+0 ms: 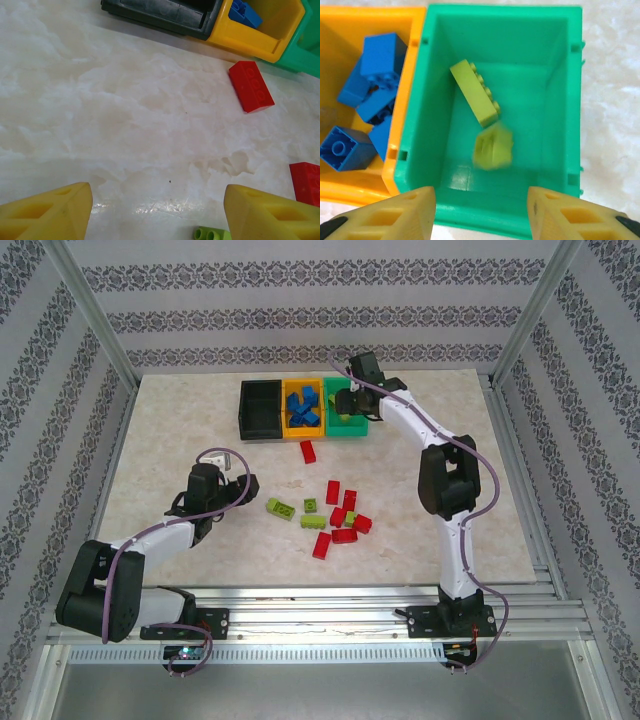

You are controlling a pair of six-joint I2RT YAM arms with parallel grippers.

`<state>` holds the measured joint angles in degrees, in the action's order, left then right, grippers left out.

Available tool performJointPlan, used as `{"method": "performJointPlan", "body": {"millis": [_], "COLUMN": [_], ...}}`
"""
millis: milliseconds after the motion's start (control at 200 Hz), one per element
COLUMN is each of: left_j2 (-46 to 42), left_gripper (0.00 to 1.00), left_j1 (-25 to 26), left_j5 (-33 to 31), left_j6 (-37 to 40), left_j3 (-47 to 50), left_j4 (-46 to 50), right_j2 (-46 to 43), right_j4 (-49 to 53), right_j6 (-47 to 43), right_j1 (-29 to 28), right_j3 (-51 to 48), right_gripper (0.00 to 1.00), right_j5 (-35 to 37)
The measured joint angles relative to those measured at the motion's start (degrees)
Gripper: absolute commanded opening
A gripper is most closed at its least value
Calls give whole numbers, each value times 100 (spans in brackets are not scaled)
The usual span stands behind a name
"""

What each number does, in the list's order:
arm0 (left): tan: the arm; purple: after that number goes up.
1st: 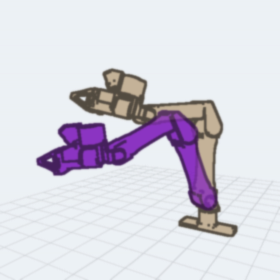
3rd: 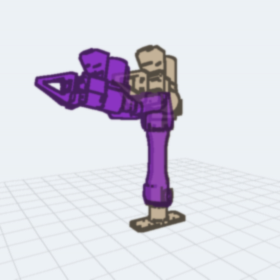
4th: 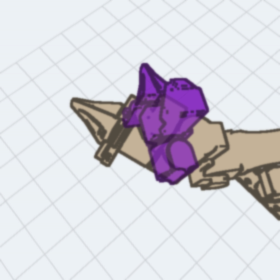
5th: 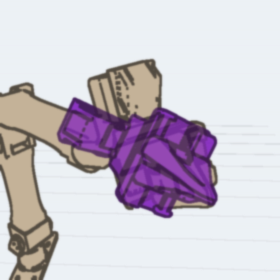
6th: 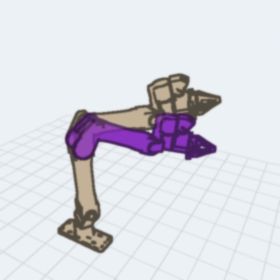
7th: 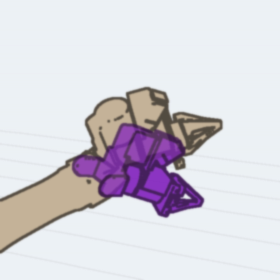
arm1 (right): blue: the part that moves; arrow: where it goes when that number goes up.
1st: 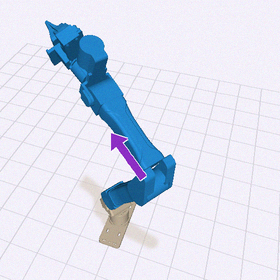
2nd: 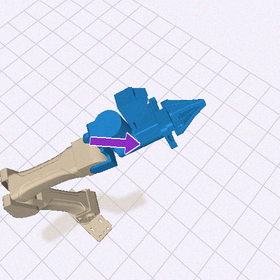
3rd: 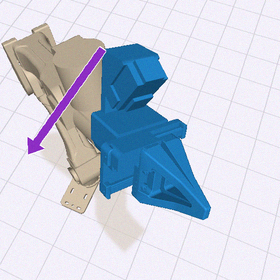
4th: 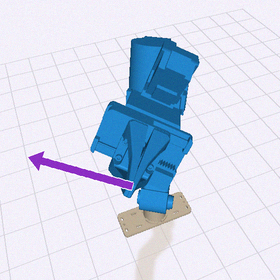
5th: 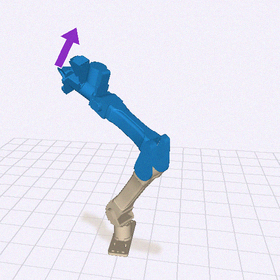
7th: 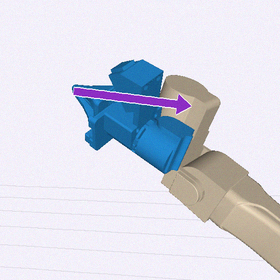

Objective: Sort the legos into containers by color
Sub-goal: Place the lego in the container, then move the lego to the bottom-center of the table.

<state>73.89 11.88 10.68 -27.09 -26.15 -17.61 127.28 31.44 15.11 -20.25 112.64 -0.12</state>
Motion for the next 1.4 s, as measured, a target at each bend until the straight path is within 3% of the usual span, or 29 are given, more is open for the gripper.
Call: {"method": "performJointPlan", "body": {"millis": [180, 445, 700, 1039, 1404], "left_j2": [0, 2, 26, 50, 50], "left_gripper": [70, 70, 70, 71, 71], "left_j1": [0, 0, 0, 0, 0], "left_j5": [9, 90, 127, 138, 138], "left_j6": [0, 0, -2, -11, -24], "left_j3": [0, -2, -2, -2, -2], "left_j4": [2, 0, 0, 0, 0], "right_j2": [-424, -2063, -3195, -3268, -2780], "right_j4": [-177, -258, 20, 713, 1058], "right_j6": [33, 275, 575, 590, 417], "right_j1": [-210, -699, -1158, -1860, -1904], "right_j3": [-1172, -3602, -4896, -5219, -4769], "right_gripper": [52, 50, 48, 48, 48], "right_j5": [-85, -144, -192, -273, -125]}}
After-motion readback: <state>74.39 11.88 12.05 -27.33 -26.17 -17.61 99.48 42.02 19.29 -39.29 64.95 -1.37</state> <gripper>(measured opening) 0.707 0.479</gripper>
